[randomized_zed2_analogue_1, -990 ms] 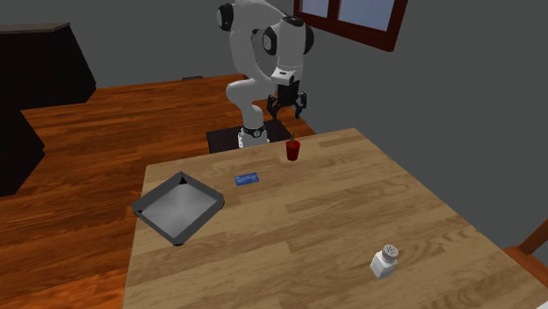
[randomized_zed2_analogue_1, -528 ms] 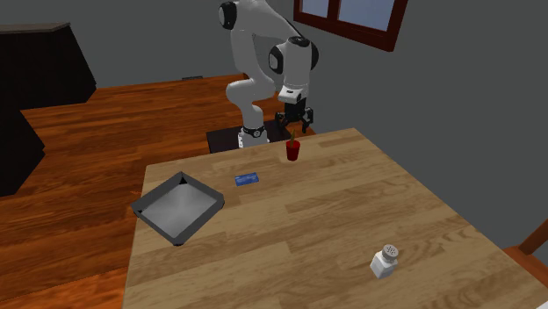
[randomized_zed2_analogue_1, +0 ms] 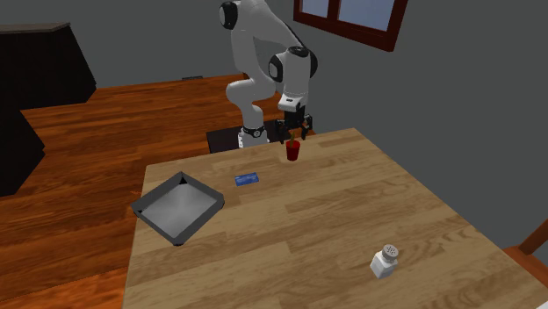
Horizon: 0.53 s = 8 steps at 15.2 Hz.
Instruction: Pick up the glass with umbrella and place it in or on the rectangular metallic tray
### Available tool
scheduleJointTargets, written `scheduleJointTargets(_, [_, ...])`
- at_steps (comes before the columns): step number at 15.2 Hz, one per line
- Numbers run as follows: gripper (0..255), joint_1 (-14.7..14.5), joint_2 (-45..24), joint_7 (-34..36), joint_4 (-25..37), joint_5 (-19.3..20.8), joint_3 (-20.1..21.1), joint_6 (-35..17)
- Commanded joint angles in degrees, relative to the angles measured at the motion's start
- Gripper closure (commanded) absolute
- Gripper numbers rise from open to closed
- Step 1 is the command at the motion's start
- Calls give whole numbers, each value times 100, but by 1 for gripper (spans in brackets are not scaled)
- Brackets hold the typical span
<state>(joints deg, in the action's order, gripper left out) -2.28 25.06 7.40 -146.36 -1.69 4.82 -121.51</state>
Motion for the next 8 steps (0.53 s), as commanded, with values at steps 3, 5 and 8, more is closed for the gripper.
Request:
scheduleJointTargets(3, [0, 0, -4, 0, -4, 0, 0, -9])
scheduleJointTargets(5, [255, 0, -4, 0, -3, 0, 0, -8])
scheduleJointTargets(8, [255, -2, -7, 5, 6, -1, 3, -2])
